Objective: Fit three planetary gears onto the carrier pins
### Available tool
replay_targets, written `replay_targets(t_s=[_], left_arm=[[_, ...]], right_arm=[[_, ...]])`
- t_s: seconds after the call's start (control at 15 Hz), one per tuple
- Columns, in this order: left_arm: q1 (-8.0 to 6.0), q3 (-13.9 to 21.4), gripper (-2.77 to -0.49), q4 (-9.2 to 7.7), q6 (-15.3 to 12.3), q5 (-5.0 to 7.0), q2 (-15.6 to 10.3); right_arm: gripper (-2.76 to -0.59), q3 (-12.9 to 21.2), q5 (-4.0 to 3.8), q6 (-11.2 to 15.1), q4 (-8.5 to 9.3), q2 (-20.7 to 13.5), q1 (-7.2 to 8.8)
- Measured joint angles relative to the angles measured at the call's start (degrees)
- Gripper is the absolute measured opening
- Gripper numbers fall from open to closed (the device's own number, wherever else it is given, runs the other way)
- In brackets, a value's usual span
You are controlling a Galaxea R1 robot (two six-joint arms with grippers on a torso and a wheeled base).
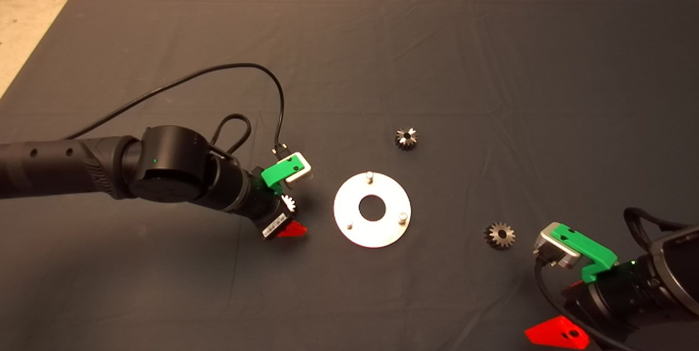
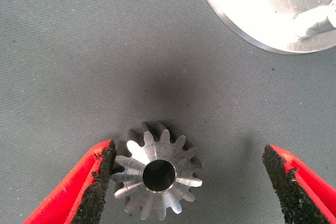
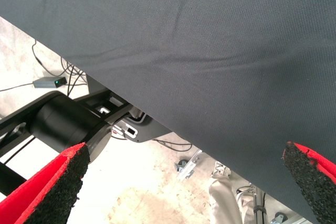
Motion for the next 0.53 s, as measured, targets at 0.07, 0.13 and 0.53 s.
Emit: replay_targets(t_s=[0.07, 0.13, 0.53], left_arm=[[0.0, 0.0, -1.31, 0.07, 0.0, -0.31, -0.1], [0.0, 0.0, -1.31, 0.37, 0.0, -0.6, -0.1], [0.02, 0.0, -1.31, 1.66, 1.2, -0.84, -0.1]], right_arm=[[-0.61, 0.0, -0.02, 0.0, 0.02, 0.0, 0.0], [-0.61, 0.0, 0.0, 0.0, 0.04, 0.0, 0.0], [-0.6, 0.0, -0.02, 0.0, 0.04, 0.0, 0.0]])
